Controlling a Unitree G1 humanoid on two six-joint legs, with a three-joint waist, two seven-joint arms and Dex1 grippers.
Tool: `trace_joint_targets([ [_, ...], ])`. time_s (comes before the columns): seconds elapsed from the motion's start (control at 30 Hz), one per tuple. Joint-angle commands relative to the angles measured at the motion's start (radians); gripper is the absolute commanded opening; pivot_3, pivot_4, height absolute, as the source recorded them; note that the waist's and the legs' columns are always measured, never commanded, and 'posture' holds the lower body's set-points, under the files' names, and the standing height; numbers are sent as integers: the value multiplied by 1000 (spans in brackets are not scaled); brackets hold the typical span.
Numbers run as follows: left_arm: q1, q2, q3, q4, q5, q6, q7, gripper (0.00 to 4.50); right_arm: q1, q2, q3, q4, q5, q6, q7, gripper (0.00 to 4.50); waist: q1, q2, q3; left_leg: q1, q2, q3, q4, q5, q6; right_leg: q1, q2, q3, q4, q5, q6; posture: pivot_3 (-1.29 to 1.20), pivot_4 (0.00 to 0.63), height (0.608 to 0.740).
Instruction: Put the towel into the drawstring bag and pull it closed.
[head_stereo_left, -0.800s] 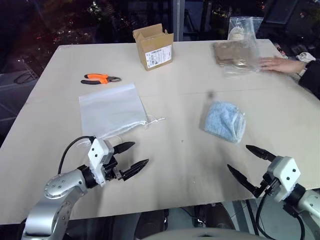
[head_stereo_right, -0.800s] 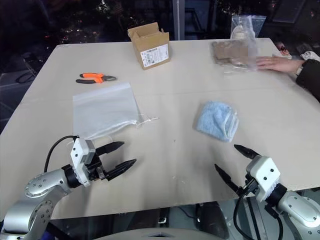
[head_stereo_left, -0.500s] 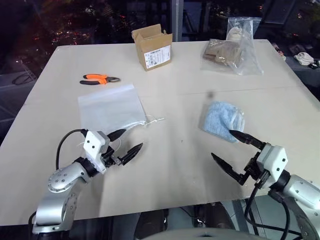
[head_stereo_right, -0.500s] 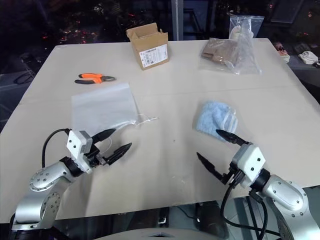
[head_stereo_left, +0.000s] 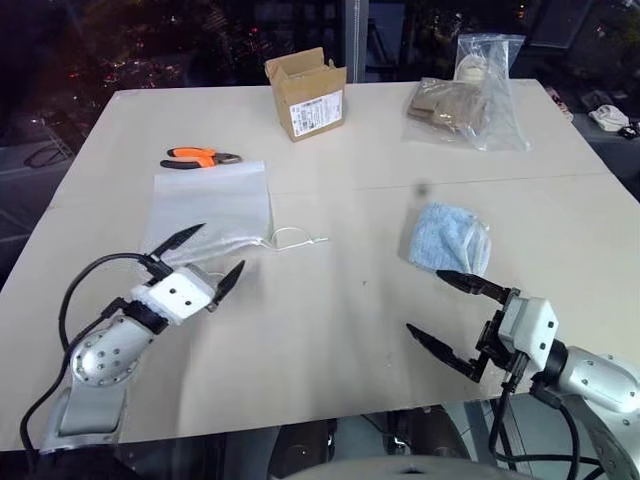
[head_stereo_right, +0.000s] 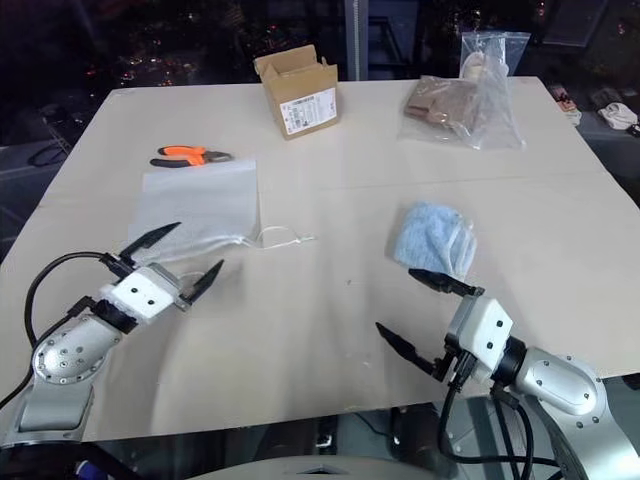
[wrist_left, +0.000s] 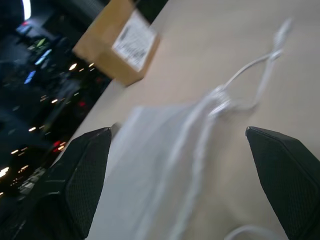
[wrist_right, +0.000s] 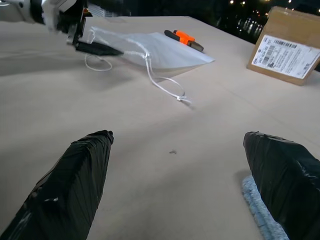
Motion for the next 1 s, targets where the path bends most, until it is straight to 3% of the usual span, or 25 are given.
trace_joint_targets([
  [0.03,-66,48,13,39,93,12,73,4440,-5,1,6,-43,1,-4,-14,4500,2,0,0,0,0,0,0,0,0,0,1,-1,1,0,1,0,150,740],
  [0.3,-124,112,-49,112,188,42,88,4440,-3,5,13,-39,-8,-2,-32,4500,-4,0,0,1,0,5,0,0,0,0,1,0,2,1,2,0,150,740],
  [0.43,-100,94,-39,42,19,47,-13,4440,11,6,16,-48,-7,0,-41,4500,-3,0,0,1,0,5,1,0,0,0,1,0,3,1,2,0,150,740],
  [0.57,-46,111,-2,9,-50,25,-51,4440,18,9,16,-48,-11,-4,-49,4500,-5,0,0,2,1,5,1,0,0,0,-1,1,3,1,1,0,150,740],
  [1.0,-33,114,-11,0,68,76,21,4440,-2,4,21,-36,-7,0,-47,4500,-3,-2,-1,3,1,6,2,0,0,0,2,2,6,0,2,0,150,740],
])
